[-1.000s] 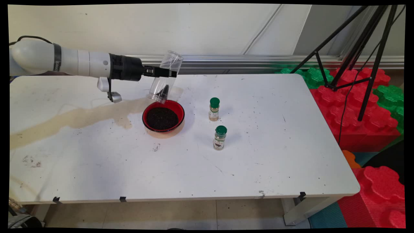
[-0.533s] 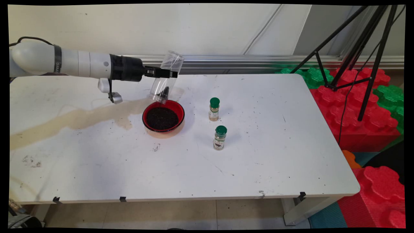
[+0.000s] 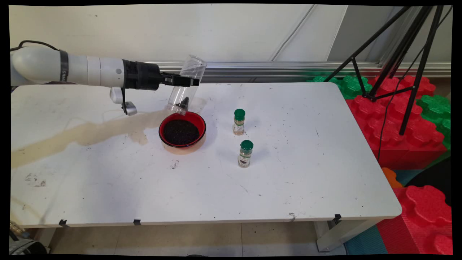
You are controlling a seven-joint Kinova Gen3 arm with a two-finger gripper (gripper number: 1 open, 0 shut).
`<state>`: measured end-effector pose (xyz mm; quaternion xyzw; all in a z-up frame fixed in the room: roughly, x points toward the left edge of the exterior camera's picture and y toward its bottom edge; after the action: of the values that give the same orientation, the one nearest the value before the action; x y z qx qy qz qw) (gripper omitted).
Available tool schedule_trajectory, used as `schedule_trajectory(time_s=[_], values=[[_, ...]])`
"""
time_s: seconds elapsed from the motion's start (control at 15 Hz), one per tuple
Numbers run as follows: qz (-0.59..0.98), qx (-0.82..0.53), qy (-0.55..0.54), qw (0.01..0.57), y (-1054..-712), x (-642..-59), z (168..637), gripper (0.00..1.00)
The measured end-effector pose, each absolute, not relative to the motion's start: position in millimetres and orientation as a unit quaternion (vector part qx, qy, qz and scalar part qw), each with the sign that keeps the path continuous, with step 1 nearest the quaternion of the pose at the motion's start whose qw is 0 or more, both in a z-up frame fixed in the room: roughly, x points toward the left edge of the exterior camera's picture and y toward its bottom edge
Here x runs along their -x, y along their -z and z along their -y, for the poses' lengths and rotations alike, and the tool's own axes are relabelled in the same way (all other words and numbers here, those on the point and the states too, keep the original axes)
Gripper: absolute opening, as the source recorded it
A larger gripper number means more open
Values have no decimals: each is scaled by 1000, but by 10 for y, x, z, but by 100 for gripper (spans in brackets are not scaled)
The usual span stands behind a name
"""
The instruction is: Pour the black seasoning powder in the red bowl
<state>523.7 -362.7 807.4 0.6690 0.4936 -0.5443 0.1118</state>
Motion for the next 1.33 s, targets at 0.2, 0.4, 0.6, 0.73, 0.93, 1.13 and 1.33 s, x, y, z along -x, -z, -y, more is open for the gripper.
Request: schedule_trajectory(time_s=[0.2,0.4,0.6,0.73,0.93,1.13,1.33], values=[[-487,-672,546,117,-8100,-5227,3618,0],[-481,-674,547,121,-8130,-5217,3604,0],[-473,-678,549,125,-8170,-5203,3579,0],[-467,-681,550,127,-8196,-5195,3559,0],[-459,-685,551,131,-8228,-5187,3531,0],[-448,-690,552,137,-8271,-5185,3502,0],[-439,-694,552,144,-8302,-5187,3481,0]])
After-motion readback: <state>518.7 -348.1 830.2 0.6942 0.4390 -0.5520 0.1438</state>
